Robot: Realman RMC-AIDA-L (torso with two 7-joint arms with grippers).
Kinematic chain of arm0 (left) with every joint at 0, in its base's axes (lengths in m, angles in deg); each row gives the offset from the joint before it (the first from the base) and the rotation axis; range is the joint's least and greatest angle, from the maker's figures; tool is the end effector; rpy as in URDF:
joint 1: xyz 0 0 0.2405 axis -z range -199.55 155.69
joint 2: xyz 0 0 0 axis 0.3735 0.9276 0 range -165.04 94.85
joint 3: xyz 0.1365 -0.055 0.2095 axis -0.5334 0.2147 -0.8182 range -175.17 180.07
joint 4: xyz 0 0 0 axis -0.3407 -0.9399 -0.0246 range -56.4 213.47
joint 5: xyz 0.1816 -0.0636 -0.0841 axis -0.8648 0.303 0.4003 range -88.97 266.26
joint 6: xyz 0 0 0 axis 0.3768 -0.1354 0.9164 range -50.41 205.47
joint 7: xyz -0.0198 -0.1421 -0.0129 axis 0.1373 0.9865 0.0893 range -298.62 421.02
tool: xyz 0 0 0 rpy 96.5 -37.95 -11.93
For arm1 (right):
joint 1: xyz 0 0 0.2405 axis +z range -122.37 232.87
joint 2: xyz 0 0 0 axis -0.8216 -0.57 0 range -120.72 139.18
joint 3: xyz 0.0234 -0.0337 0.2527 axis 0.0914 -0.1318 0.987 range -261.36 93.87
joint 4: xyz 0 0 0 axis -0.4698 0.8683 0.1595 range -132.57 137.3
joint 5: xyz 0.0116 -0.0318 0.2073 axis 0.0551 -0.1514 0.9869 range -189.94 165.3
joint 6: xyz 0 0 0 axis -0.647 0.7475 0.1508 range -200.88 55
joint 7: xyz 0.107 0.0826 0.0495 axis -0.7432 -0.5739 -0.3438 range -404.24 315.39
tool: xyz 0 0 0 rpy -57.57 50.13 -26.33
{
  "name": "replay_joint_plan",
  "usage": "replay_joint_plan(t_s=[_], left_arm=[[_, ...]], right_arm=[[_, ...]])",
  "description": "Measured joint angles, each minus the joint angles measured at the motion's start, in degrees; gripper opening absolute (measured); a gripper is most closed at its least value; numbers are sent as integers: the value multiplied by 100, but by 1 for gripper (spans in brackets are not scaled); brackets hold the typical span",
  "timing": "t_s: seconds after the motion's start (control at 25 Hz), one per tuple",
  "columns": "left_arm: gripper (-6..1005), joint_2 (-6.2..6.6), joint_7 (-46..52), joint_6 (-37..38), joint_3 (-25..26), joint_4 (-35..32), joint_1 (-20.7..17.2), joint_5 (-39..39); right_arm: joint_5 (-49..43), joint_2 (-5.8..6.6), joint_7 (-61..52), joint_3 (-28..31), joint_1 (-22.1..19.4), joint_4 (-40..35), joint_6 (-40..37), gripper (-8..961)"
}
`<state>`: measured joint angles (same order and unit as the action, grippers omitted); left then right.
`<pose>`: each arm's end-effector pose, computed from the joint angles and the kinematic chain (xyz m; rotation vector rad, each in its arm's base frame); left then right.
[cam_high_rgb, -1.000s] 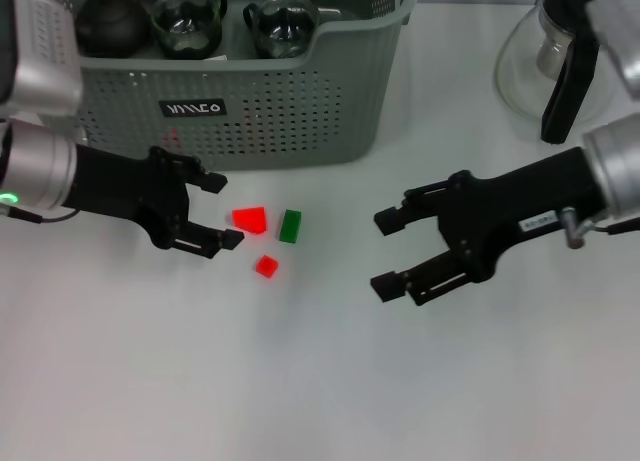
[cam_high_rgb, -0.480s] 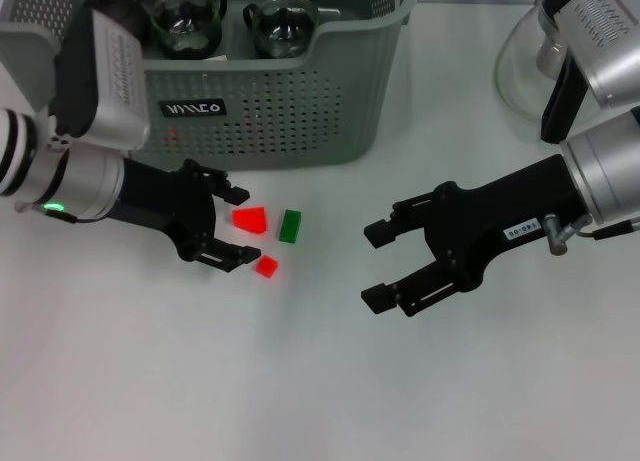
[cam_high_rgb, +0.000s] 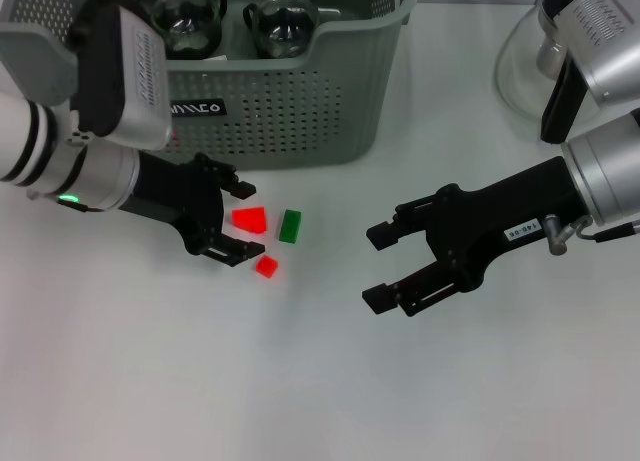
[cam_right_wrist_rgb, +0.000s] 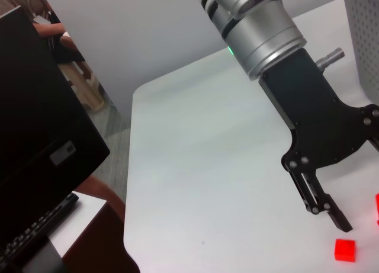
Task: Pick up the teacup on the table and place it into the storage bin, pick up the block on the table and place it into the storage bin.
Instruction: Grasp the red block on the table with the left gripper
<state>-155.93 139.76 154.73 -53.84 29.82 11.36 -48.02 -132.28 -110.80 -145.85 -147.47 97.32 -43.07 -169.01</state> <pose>-0.2646 0.3516 -0.0263 -2.9083 -0.1609 0.1462 0.1684 0.3330 -0.0438 2.9031 -0.4957 -0.2220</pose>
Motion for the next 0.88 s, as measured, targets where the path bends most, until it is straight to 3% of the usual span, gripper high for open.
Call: replay_joint_plan(t_s=[0.36,0.88], left_arm=[[778,-10,-11,-221,-91,-4,28,-1],[439,-43,7,-271,-183,-6,46,-10]], right_arm=[[21,-12,-11,33,9,0,2,897],[35,-21,-62,35,0,0,20,896]])
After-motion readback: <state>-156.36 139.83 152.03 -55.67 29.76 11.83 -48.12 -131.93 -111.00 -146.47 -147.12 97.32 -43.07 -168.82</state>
